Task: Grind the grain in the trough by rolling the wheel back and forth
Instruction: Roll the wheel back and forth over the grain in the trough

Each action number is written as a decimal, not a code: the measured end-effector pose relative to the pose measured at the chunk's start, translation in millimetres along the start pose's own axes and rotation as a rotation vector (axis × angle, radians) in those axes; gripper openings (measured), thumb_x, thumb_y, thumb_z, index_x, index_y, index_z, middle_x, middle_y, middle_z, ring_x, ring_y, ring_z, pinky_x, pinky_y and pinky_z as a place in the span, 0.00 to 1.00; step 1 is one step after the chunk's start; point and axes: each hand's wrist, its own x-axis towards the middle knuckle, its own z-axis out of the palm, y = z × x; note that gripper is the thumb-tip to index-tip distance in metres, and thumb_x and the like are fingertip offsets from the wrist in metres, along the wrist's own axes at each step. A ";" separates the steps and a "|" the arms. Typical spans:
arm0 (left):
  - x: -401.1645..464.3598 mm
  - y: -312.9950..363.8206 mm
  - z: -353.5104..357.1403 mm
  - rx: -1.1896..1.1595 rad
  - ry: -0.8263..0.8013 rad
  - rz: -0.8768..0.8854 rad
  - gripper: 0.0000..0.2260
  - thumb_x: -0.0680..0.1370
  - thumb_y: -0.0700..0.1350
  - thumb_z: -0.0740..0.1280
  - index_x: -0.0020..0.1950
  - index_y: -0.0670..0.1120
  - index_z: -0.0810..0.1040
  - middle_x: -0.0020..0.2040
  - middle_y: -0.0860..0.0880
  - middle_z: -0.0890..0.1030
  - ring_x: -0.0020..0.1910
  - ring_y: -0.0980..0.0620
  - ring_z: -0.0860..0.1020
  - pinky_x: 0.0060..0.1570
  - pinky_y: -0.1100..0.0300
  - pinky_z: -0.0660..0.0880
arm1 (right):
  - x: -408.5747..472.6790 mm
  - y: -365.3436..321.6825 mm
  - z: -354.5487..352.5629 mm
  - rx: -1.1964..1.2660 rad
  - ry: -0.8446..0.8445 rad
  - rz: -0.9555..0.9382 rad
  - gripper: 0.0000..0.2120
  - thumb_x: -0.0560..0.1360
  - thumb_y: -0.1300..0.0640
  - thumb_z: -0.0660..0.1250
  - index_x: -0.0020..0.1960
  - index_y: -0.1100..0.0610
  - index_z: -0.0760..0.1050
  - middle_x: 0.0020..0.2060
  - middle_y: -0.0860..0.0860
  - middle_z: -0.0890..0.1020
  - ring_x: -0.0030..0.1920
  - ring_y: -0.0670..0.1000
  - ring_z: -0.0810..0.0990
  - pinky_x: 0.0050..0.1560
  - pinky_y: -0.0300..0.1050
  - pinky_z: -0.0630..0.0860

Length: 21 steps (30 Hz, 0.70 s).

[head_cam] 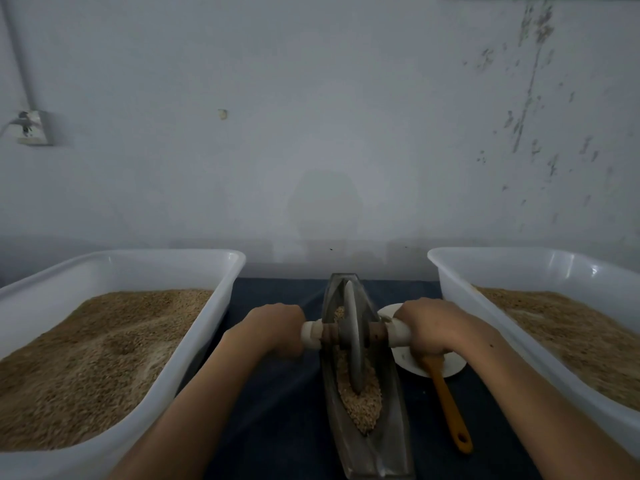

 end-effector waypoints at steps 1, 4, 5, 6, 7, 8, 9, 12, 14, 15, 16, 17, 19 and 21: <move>0.2 0.3 0.8 0.019 0.051 0.001 0.11 0.73 0.47 0.70 0.53 0.48 0.76 0.44 0.51 0.77 0.43 0.52 0.75 0.45 0.58 0.72 | 1.5 -0.6 1.3 0.004 0.039 0.004 0.12 0.74 0.58 0.67 0.57 0.52 0.75 0.48 0.50 0.79 0.48 0.50 0.78 0.48 0.43 0.73; 0.5 2.4 5.8 0.069 0.238 -0.010 0.07 0.74 0.47 0.67 0.52 0.49 0.75 0.45 0.52 0.78 0.42 0.53 0.74 0.43 0.58 0.69 | 5.6 -3.0 10.0 0.002 0.259 0.015 0.11 0.75 0.59 0.65 0.56 0.49 0.74 0.51 0.50 0.80 0.50 0.51 0.79 0.51 0.45 0.74; 0.7 3.1 7.9 0.076 0.298 -0.016 0.06 0.75 0.47 0.66 0.51 0.50 0.74 0.47 0.51 0.78 0.43 0.52 0.75 0.43 0.58 0.68 | 6.7 -3.8 13.5 -0.001 0.341 0.016 0.10 0.75 0.59 0.64 0.55 0.49 0.73 0.50 0.49 0.80 0.51 0.51 0.79 0.51 0.45 0.74; 0.5 4.0 10.1 0.076 0.349 -0.022 0.06 0.76 0.47 0.65 0.51 0.50 0.73 0.48 0.51 0.79 0.44 0.52 0.76 0.43 0.58 0.69 | 7.7 -4.5 17.1 -0.011 0.419 0.012 0.09 0.76 0.60 0.63 0.53 0.49 0.72 0.50 0.48 0.80 0.50 0.51 0.78 0.50 0.44 0.72; 0.4 4.6 11.8 0.069 0.389 -0.025 0.05 0.76 0.47 0.65 0.50 0.50 0.73 0.48 0.51 0.79 0.45 0.51 0.77 0.43 0.58 0.70 | 8.8 -4.7 20.3 -0.022 0.482 0.006 0.08 0.76 0.60 0.62 0.52 0.49 0.72 0.48 0.48 0.80 0.50 0.51 0.78 0.48 0.44 0.70; 0.3 5.1 13.2 0.063 0.415 -0.026 0.04 0.77 0.48 0.64 0.49 0.51 0.72 0.48 0.51 0.79 0.45 0.51 0.77 0.44 0.58 0.70 | 10.0 -4.9 22.6 -0.027 0.523 0.002 0.07 0.76 0.60 0.61 0.51 0.49 0.71 0.48 0.47 0.80 0.49 0.51 0.78 0.47 0.44 0.68; 0.2 5.3 13.7 0.060 0.430 -0.026 0.03 0.77 0.48 0.64 0.48 0.51 0.71 0.47 0.51 0.79 0.44 0.52 0.76 0.44 0.59 0.70 | 10.9 -4.8 23.9 -0.028 0.541 0.000 0.07 0.76 0.60 0.61 0.51 0.49 0.71 0.47 0.47 0.80 0.49 0.51 0.78 0.47 0.44 0.67; 0.7 5.1 12.9 0.075 0.413 -0.026 0.04 0.77 0.47 0.64 0.50 0.50 0.72 0.48 0.50 0.79 0.45 0.52 0.77 0.44 0.59 0.70 | 11.5 -4.6 20.4 -0.021 0.460 0.017 0.08 0.76 0.59 0.63 0.52 0.48 0.72 0.49 0.48 0.80 0.50 0.51 0.78 0.51 0.45 0.71; 1.0 4.8 10.0 0.097 0.337 -0.029 0.08 0.76 0.47 0.65 0.54 0.49 0.74 0.50 0.49 0.79 0.48 0.50 0.77 0.46 0.58 0.70 | 10.4 -3.6 14.7 -0.016 0.340 0.031 0.10 0.75 0.59 0.65 0.54 0.49 0.73 0.51 0.49 0.80 0.51 0.51 0.78 0.52 0.45 0.73; 1.3 4.4 8.2 0.101 0.282 -0.029 0.09 0.75 0.47 0.66 0.55 0.48 0.75 0.51 0.49 0.79 0.49 0.50 0.77 0.46 0.58 0.70 | 9.8 -2.5 11.7 -0.015 0.275 0.025 0.11 0.74 0.59 0.65 0.56 0.49 0.74 0.51 0.50 0.80 0.50 0.51 0.78 0.51 0.45 0.74; 1.1 4.0 6.1 0.097 0.223 -0.028 0.11 0.74 0.47 0.68 0.56 0.48 0.75 0.50 0.49 0.79 0.48 0.50 0.77 0.46 0.58 0.70 | 8.8 -1.2 8.9 -0.015 0.208 0.013 0.12 0.74 0.59 0.66 0.57 0.50 0.74 0.50 0.50 0.79 0.49 0.50 0.78 0.49 0.44 0.73; 0.8 3.6 3.8 0.084 0.163 -0.025 0.12 0.74 0.47 0.69 0.56 0.48 0.75 0.50 0.49 0.79 0.48 0.51 0.77 0.46 0.58 0.71 | 7.5 0.1 6.0 -0.013 0.140 0.002 0.13 0.73 0.58 0.67 0.57 0.51 0.74 0.48 0.49 0.79 0.47 0.50 0.77 0.47 0.43 0.73; 0.0 2.8 0.1 0.047 0.057 -0.016 0.14 0.73 0.47 0.70 0.57 0.47 0.75 0.47 0.50 0.77 0.46 0.51 0.76 0.47 0.58 0.72 | 4.6 1.8 1.7 0.007 0.031 -0.006 0.14 0.72 0.58 0.69 0.58 0.52 0.75 0.47 0.49 0.79 0.46 0.49 0.77 0.46 0.42 0.73; -1.0 3.1 -2.0 0.036 0.002 -0.008 0.15 0.73 0.48 0.71 0.58 0.47 0.75 0.46 0.51 0.76 0.45 0.52 0.75 0.48 0.58 0.73 | 3.2 3.5 0.5 0.034 -0.021 -0.006 0.14 0.72 0.57 0.70 0.57 0.52 0.75 0.47 0.50 0.79 0.47 0.49 0.78 0.45 0.41 0.73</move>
